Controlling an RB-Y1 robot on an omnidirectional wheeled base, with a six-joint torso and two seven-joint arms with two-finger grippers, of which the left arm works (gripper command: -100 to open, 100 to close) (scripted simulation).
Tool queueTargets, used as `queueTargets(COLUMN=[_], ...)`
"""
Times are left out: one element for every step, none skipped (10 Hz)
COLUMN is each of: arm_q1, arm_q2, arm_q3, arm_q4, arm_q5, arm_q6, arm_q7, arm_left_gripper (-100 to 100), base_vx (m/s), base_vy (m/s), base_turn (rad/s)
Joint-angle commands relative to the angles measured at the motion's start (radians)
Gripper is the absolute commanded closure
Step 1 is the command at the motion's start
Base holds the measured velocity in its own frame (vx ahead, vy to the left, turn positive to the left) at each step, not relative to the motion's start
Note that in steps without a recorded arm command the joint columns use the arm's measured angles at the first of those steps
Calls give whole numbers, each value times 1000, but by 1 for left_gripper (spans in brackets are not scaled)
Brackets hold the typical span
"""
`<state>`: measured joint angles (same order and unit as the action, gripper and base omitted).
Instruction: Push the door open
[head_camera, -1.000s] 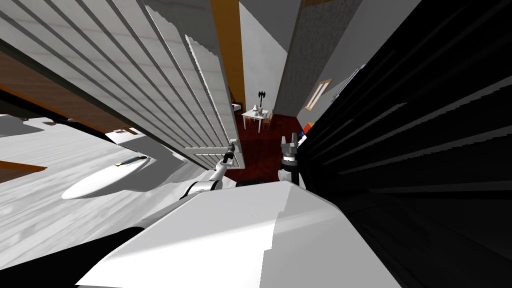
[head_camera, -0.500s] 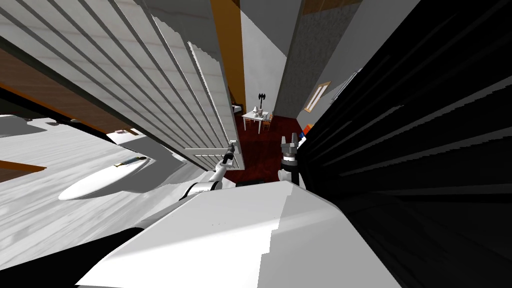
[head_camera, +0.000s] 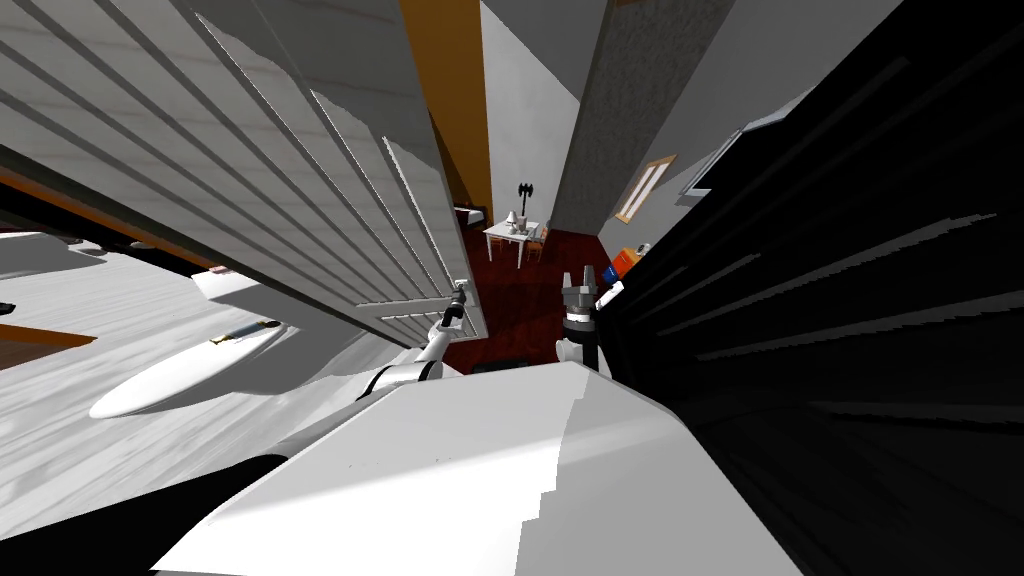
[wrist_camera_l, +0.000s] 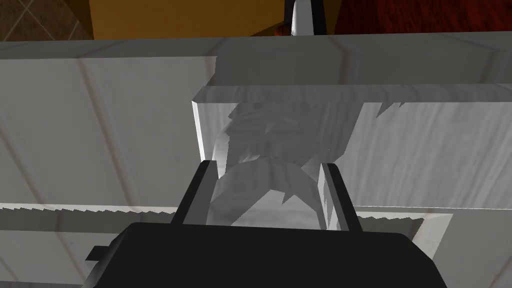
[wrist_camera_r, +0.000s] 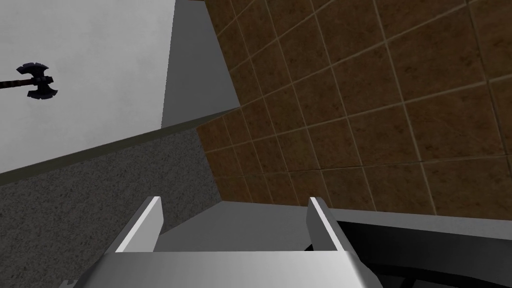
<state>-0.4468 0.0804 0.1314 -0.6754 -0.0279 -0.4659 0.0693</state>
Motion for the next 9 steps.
queueTargets(arm_q1=[-1, 0, 0, 1, 2, 2, 3, 4, 5], arm_q2=[17, 22, 22, 29, 34, 37, 42, 47, 51], arm_q3=[23, 34, 34, 52, 65, 71, 84, 97, 109], arm_q4=[7, 7, 7, 8, 9, 9, 10, 10, 11], arm_q5=[7, 11, 11, 18, 22, 24, 29, 33, 38], arm_q6=[-5, -5, -5, -4, -3, -3, -2, -2, -1], arm_q7=[-6, -10, -10, -16, -20, -22, -27, -31, -35], arm_left_gripper=[100, 100, 100, 100, 100, 100, 100, 100, 100], base_vx=[220, 207, 130, 125, 172, 181, 158, 161, 173], base_vy=[-85, -135, -79, -70, -100, -113, -123, -107, -112], base_turn=[45, 59, 65, 57, 50, 64, 75, 108, 60])
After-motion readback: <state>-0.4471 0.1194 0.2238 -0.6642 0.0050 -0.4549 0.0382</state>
